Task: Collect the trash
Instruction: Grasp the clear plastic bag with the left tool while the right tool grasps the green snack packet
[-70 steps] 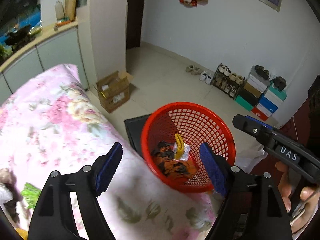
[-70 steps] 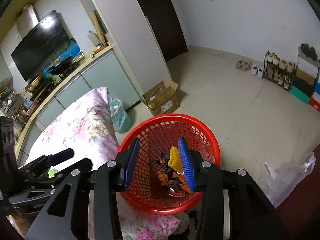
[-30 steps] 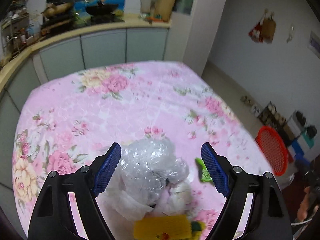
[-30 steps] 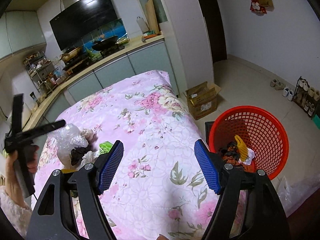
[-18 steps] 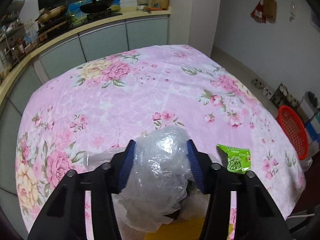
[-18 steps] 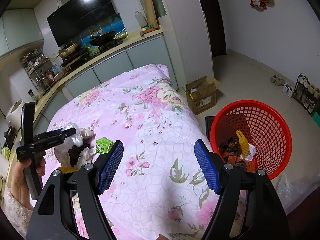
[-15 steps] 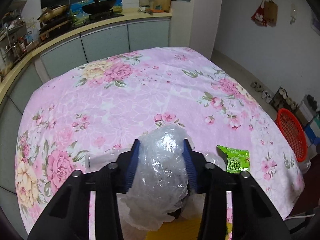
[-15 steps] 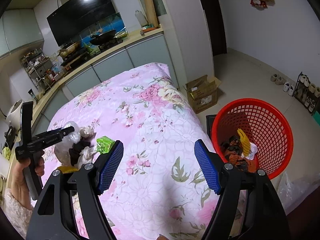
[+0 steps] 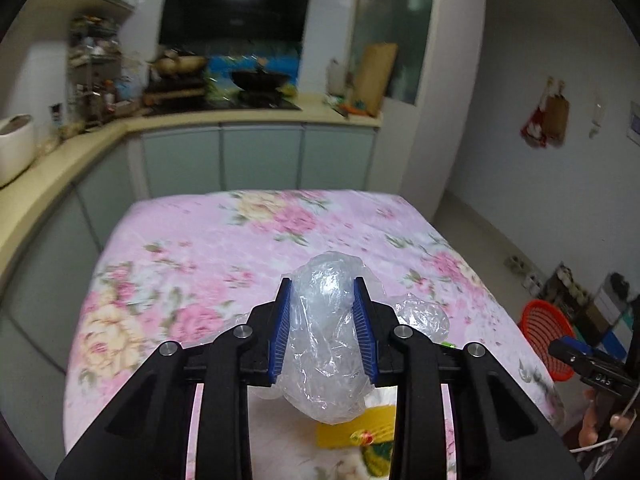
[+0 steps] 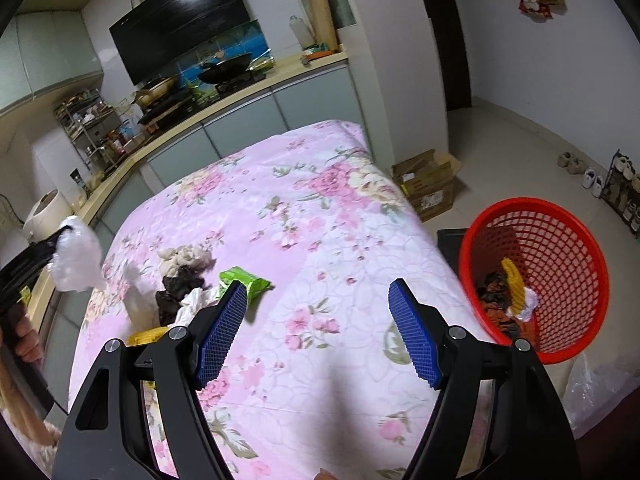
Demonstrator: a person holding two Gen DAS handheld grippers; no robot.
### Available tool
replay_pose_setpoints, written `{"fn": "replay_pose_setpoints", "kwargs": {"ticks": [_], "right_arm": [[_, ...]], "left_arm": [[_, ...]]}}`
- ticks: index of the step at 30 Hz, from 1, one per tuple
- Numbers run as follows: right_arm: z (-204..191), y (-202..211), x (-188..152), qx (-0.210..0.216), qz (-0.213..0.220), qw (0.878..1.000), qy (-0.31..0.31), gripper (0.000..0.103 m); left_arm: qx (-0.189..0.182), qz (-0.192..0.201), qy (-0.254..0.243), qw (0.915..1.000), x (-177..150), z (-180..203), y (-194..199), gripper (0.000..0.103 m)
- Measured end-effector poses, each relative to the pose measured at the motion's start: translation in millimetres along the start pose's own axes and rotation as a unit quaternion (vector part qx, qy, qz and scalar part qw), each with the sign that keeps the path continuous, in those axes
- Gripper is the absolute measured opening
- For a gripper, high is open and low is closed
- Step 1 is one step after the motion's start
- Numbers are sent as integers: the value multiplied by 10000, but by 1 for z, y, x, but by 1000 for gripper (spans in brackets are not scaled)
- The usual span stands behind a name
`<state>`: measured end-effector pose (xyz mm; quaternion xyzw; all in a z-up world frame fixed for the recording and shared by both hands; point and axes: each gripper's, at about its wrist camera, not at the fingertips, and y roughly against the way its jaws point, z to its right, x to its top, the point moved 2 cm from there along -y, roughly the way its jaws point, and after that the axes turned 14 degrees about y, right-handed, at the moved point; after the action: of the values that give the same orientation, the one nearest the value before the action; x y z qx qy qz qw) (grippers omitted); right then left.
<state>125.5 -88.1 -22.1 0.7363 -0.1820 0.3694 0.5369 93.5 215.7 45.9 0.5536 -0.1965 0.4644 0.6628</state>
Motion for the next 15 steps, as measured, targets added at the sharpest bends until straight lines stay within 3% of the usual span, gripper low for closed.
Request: {"fn": "replay_pose_setpoints", "kwargs": {"ticks": [6,15], "right_arm": [[-24,-31,10,362,-139,9992,134,71],[-65,-95,22,538,-580,9956,503,71]], "left_arm": [[522,191,207,9982,-3,-19,16,29],[599,126,313,9976,-6,-33,15,29]]}}
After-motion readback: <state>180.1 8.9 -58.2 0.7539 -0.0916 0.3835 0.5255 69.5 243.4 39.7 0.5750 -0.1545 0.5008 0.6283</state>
